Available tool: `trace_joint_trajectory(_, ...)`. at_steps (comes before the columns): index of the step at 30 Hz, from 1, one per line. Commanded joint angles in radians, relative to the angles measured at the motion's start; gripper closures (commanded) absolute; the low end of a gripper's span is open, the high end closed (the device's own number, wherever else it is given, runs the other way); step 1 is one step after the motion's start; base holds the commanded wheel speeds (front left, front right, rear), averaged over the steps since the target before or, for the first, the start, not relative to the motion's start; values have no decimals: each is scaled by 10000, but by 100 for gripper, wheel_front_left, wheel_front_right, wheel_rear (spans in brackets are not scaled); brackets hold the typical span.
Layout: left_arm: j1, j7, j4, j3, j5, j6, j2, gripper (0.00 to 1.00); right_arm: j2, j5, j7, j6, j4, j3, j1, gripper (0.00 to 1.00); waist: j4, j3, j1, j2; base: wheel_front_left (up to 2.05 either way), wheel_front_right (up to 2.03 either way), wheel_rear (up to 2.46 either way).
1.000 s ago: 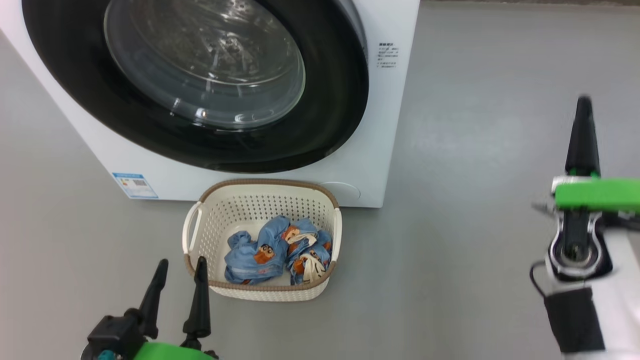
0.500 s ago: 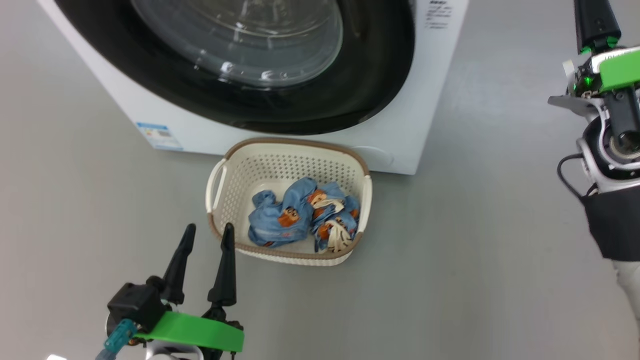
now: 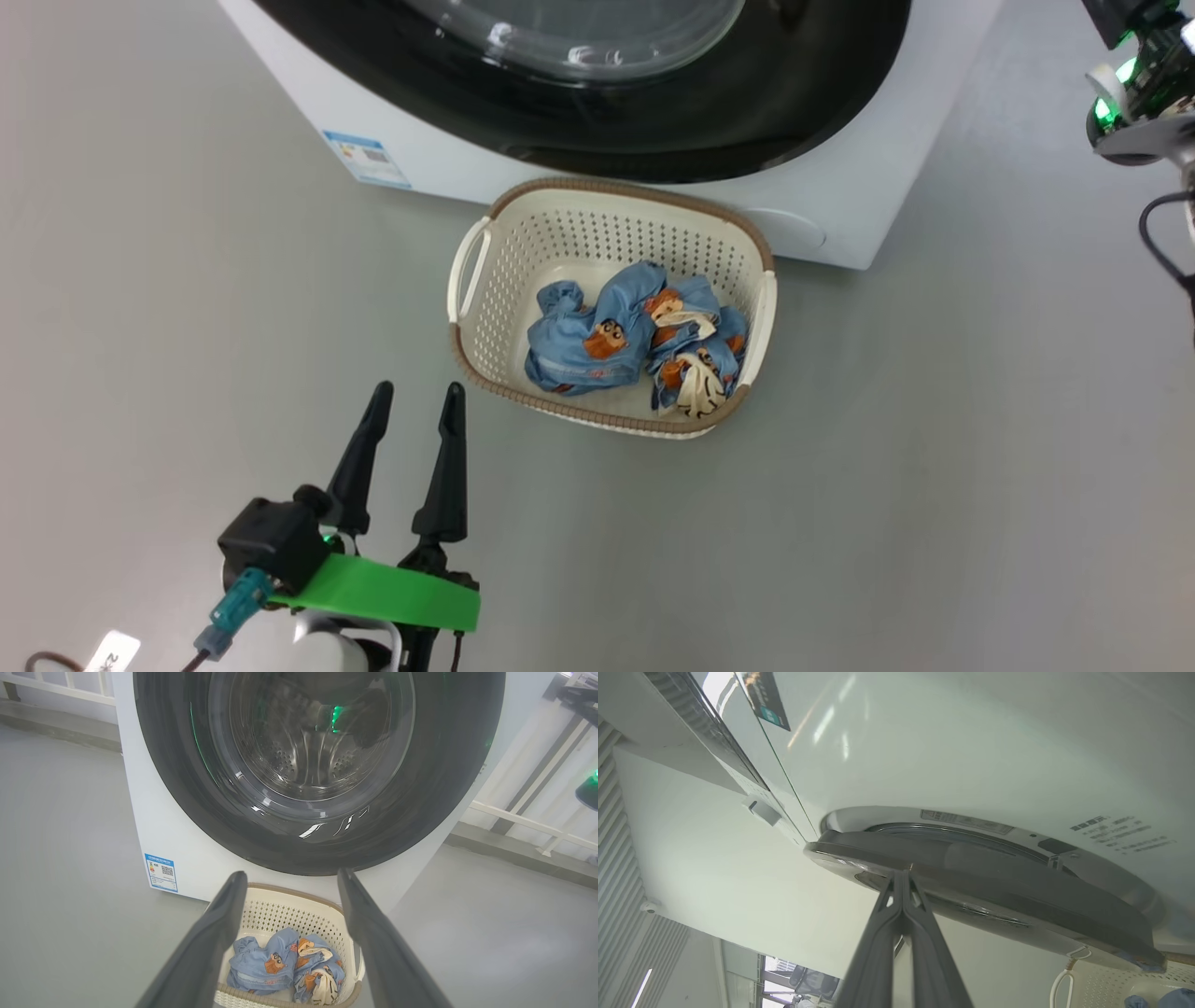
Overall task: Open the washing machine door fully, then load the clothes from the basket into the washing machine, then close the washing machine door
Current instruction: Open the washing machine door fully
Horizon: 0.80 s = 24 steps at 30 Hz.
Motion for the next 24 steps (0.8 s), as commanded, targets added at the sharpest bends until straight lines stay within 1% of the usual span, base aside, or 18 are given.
trace_joint_trajectory(1, -265, -93, -301, 241, -76, 55, 91, 0, -18, 49, 186, 58, -138, -37, -297, 100, 242, 305, 0, 0, 0, 0, 0)
trace_joint_trajectory(9, -510, -93, -417, 24, -156, 75, 91, 0, 8, -56, 1144, 58, 710, -162, -1192, 100, 385, 892, 0, 0, 0, 0, 0)
trace_joint_trajectory(19, -840, -93, -584, -203, -339, 127, 91, 0, 4, -669, 1653, 58, 1173, 99, -2062, 100, 632, 1561, 0, 0, 0, 0, 0)
trace_joint_trajectory(24, -934, -93, -647, -285, -414, 155, 91, 0, 66, -842, 1736, 58, 1275, 195, -2396, 100, 730, 1777, 0, 0, 0, 0, 0)
